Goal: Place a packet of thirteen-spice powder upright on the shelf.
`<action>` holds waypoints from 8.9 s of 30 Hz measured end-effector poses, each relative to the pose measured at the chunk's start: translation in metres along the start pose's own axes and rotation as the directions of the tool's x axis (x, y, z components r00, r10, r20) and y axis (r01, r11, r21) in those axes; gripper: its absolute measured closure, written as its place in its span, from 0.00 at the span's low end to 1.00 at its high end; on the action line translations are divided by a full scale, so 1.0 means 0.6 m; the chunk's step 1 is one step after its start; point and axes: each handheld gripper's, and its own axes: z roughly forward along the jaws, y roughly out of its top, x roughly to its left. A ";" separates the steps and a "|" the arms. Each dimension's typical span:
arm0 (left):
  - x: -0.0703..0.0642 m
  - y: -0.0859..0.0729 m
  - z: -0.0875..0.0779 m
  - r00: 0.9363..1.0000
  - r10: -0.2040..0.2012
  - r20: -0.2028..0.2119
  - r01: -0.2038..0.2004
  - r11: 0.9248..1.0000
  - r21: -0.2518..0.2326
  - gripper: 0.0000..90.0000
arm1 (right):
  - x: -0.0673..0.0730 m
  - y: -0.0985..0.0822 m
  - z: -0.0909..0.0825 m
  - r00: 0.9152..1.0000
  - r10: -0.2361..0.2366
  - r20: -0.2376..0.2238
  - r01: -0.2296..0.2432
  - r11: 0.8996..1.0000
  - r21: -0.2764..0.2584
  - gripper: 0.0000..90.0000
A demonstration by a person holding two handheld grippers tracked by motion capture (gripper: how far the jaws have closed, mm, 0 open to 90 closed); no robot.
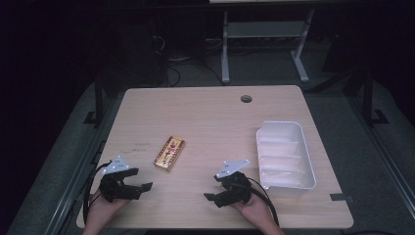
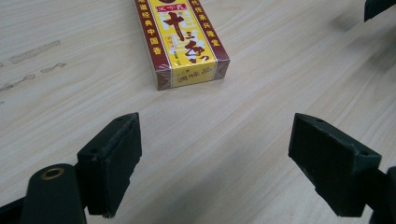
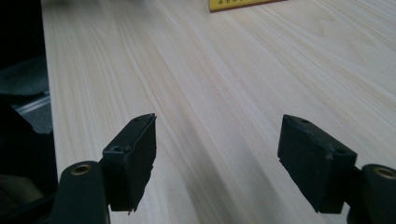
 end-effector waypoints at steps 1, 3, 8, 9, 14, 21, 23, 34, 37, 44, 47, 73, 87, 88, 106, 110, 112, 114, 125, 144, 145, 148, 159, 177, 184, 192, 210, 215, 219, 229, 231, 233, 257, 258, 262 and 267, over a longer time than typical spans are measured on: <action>-0.001 0.001 0.001 1.000 -0.002 -0.002 0.002 1.000 -0.001 0.19 | 0.000 0.000 0.000 1.000 -0.002 0.003 0.002 1.000 -0.001 0.30; -0.003 0.004 0.002 1.000 -0.004 0.003 0.004 1.000 -0.003 0.19 | 0.001 0.001 -0.001 1.000 0.000 0.010 0.000 1.000 -0.006 0.30; -0.010 0.010 0.007 1.000 0.005 -0.001 -0.005 1.000 -0.002 0.19 | 0.003 0.003 -0.003 0.999 -0.008 0.043 0.008 1.000 0.008 0.30; -0.010 0.011 0.007 1.000 0.003 0.000 -0.003 1.000 0.000 0.19 | 0.003 0.004 -0.005 0.999 -0.006 0.050 0.006 1.000 0.007 0.30; -0.012 0.019 0.012 1.000 0.001 -0.004 -0.001 1.000 -0.002 0.19 | 0.000 0.006 -0.006 0.998 -0.005 0.067 0.005 1.000 0.005 0.29; -0.010 0.034 0.023 1.000 0.003 -0.022 -0.003 1.000 -0.002 0.18 | -0.002 0.006 -0.004 0.998 -0.001 0.070 0.000 1.000 0.014 0.29; -0.010 0.039 0.028 1.000 0.006 -0.028 -0.006 1.000 0.009 0.18 | -0.002 0.006 -0.004 0.997 -0.003 0.071 0.002 1.000 0.015 0.29; -0.012 0.077 0.056 0.997 0.003 -0.078 0.000 0.999 0.041 0.18 | 0.000 0.010 -0.006 0.996 -0.011 0.083 0.011 1.000 0.005 0.29; -0.010 0.093 0.072 0.994 -0.005 -0.110 0.012 0.998 0.065 0.18 | 0.002 0.012 -0.005 0.996 -0.019 0.087 0.018 1.000 0.007 0.29; 0.000 0.110 0.097 0.993 -0.021 -0.119 0.033 0.995 0.095 0.23 | 0.002 0.012 -0.007 0.995 -0.022 0.094 0.022 1.000 0.008 0.29; 0.003 0.114 0.106 0.991 -0.028 -0.127 0.043 0.992 0.116 0.23 | 0.003 0.012 -0.007 0.995 -0.023 0.097 0.022 1.000 0.012 0.29; -0.002 0.152 0.178 0.975 -0.041 -0.219 0.089 0.973 0.215 0.26 | 0.011 0.018 -0.006 0.992 -0.051 0.114 0.050 0.999 0.012 0.28; 0.006 0.148 0.184 0.975 -0.059 -0.216 0.109 0.968 0.226 0.34 | 0.016 0.022 0.003 0.990 -0.075 0.124 0.072 0.997 0.028 0.28; 0.006 0.148 0.184 0.975 -0.059 -0.215 0.108 0.968 0.226 0.35 | 0.017 0.022 0.004 0.989 -0.074 0.125 0.071 0.997 0.030 0.29; 0.000 0.140 0.144 0.985 -0.019 -0.172 0.047 0.986 0.159 0.36 | 0.019 0.029 0.010 0.991 -0.075 0.109 0.072 0.997 0.025 0.29; -0.016 0.138 0.129 0.989 0.000 -0.150 0.018 0.993 0.121 0.36 | 0.019 0.034 0.008 0.991 -0.071 0.110 0.069 0.997 0.016 0.29; -0.025 0.133 0.123 0.991 0.010 -0.136 0.005 0.994 0.108 0.36 | 0.018 0.038 0.007 0.992 -0.064 0.110 0.064 0.998 0.009 0.29; -0.034 0.129 0.118 0.991 0.019 -0.130 -0.006 0.996 0.095 0.36 | 0.017 0.042 0.004 0.992 -0.062 0.112 0.063 0.998 -0.005 0.29; -0.086 0.114 0.082 0.992 0.092 -0.086 -0.089 0.995 0.044 0.36 | 0.007 0.060 -0.020 0.995 -0.023 0.093 0.027 0.999 -0.043 0.27; -0.146 0.075 0.068 0.983 0.182 -0.014 -0.182 0.983 0.017 0.36 | -0.007 0.066 -0.038 0.997 0.064 0.042 -0.060 0.996 -0.071 0.24; -0.150 0.073 0.069 0.982 0.188 -0.011 -0.188 0.982 0.015 0.36 | -0.008 0.066 -0.037 0.997 0.067 0.040 -0.064 0.995 -0.072 0.24; -0.163 0.070 0.072 0.976 0.219 -0.005 -0.219 0.976 0.014 0.36 | -0.009 0.065 -0.036 0.997 0.078 0.016 -0.077 0.994 -0.073 0.23; -0.195 0.074 0.082 0.959 0.284 0.011 -0.283 0.959 -0.015 0.36 | -0.013 0.062 -0.028 0.991 0.129 -0.015 -0.130 0.989 -0.075 0.25; -0.224 0.079 0.080 0.951 0.308 -0.005 -0.308 0.948 -0.078 0.36 | -0.021 0.052 -0.013 0.945 0.282 -0.168 -0.300 0.949 -0.096 0.37; -0.218 0.077 0.088 0.959 0.282 0.008 -0.281 0.958 -0.062 0.36 | -0.021 0.051 -0.016 0.938 0.301 -0.175 -0.324 0.938 -0.121 0.51; -0.220 0.078 0.099 0.960 0.279 -0.002 -0.279 0.959 -0.042 0.36 | -0.019 0.052 -0.026 0.931 0.312 -0.187 -0.343 0.925 -0.163 0.67; -0.212 0.077 0.102 0.961 0.276 0.003 -0.275 0.961 -0.037 0.35 | -0.011 0.063 -0.041 0.967 0.235 -0.096 -0.250 0.949 -0.194 0.75; -0.202 0.075 0.101 0.968 0.249 0.019 -0.248 0.968 -0.039 0.31 | -0.017 0.063 -0.055 0.977 0.207 -0.043 -0.212 0.957 -0.197 0.75; -0.192 0.073 0.097 0.974 0.225 0.037 -0.224 0.974 -0.036 0.30 | -0.017 0.066 -0.062 0.987 0.160 -0.018 -0.161 0.973 -0.168 0.75; -0.151 0.067 0.089 0.987 0.138 0.087 -0.136 0.990 -0.024 0.23 | -0.031 0.080 -0.106 0.997 0.076 -0.029 -0.079 0.989 -0.127 0.75; -0.144 0.066 0.087 0.988 0.125 0.085 -0.124 0.992 -0.024 0.23 | -0.037 0.085 -0.118 0.998 0.044 -0.046 -0.049 0.992 -0.114 0.75; -0.138 0.065 0.086 0.990 0.117 0.083 -0.115 0.993 -0.022 0.23 | -0.041 0.090 -0.130 0.998 0.009 -0.059 -0.015 0.995 -0.099 0.75; -0.072 0.056 0.062 0.998 0.033 0.048 -0.030 0.998 -0.049 0.25 | -0.092 0.132 -0.214 0.964 -0.232 -0.126 0.238 0.970 0.037 0.75; -0.070 0.056 0.061 0.998 0.031 0.049 -0.029 0.998 -0.048 0.25 | -0.094 0.132 -0.218 0.964 -0.234 -0.123 0.240 0.970 0.041 0.75; -0.065 0.055 0.059 0.998 0.016 0.054 -0.013 0.998 -0.056 0.25 | -0.102 0.129 -0.235 0.963 -0.241 -0.117 0.247 0.968 0.041 0.75; -0.061 0.054 0.059 0.999 0.008 0.053 -0.005 0.998 -0.055 0.25 | -0.114 0.126 -0.254 0.961 -0.252 -0.117 0.257 0.966 0.034 0.75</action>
